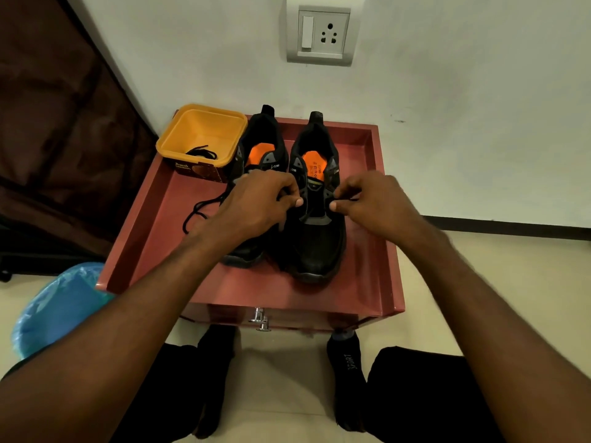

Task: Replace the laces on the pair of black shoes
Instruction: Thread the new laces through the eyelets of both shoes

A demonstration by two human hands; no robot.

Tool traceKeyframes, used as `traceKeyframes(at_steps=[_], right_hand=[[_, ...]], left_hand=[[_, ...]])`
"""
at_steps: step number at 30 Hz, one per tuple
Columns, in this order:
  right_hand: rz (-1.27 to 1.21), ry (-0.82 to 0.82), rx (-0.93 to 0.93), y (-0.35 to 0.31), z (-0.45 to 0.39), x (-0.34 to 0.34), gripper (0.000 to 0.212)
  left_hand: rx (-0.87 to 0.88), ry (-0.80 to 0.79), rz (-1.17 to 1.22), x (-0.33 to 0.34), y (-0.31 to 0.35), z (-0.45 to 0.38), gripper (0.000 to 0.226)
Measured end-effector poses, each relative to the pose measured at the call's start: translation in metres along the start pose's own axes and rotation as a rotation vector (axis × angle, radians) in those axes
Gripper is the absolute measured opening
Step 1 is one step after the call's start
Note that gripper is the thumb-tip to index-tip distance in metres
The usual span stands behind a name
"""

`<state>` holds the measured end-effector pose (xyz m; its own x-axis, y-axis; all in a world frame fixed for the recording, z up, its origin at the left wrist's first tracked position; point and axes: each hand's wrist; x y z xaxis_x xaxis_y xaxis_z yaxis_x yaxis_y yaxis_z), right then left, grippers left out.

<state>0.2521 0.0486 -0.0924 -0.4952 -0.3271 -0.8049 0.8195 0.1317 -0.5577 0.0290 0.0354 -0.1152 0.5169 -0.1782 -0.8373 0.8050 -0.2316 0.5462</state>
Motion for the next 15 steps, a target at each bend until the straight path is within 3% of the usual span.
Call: traceKeyframes(at_steps=[3, 7, 9, 10, 12, 14, 15], right_hand=[[0.005, 0.017, -0.004, 0.000, -0.002, 0.001, 0.004], [0.086, 0.469, 0.277, 0.012, 0.003, -0.019, 0.013], [0.100, 0.572, 0.292, 0.017, 0.006, -0.024, 0.023], [0.085, 0.522, 0.232, 0.016, 0.006, -0.022, 0.029], [0.035, 0.272, 0.087, 0.005, 0.006, -0.014, 0.029], [0.005, -0.004, 0.037, -0.002, 0.003, -0.001, 0.025], [0.009, -0.041, 0.042, -0.003, 0.002, 0.003, 0.019]], left_hand=[[0.000, 0.005, 0.002, 0.000, -0.001, 0.001, 0.009], [0.014, -0.003, -0.001, -0.001, -0.002, 0.001, 0.011], [0.014, -0.005, 0.001, -0.002, -0.002, 0.001, 0.011], [0.012, -0.006, -0.001, -0.002, -0.001, 0.001, 0.011], [0.012, -0.007, -0.006, -0.002, 0.000, 0.001, 0.011], [0.016, -0.004, -0.007, -0.002, 0.000, 0.001, 0.011], [0.016, -0.003, -0.005, -0.002, 0.000, 0.001, 0.011]])
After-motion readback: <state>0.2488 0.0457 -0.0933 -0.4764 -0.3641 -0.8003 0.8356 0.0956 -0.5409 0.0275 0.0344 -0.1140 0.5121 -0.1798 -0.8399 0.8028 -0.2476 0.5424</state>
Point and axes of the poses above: each hand's wrist, its own z-axis away from the middle knuckle, its own x-axis out of the palm, y = z × x, and after that the axes turned 7 degrees about -y, right-handed
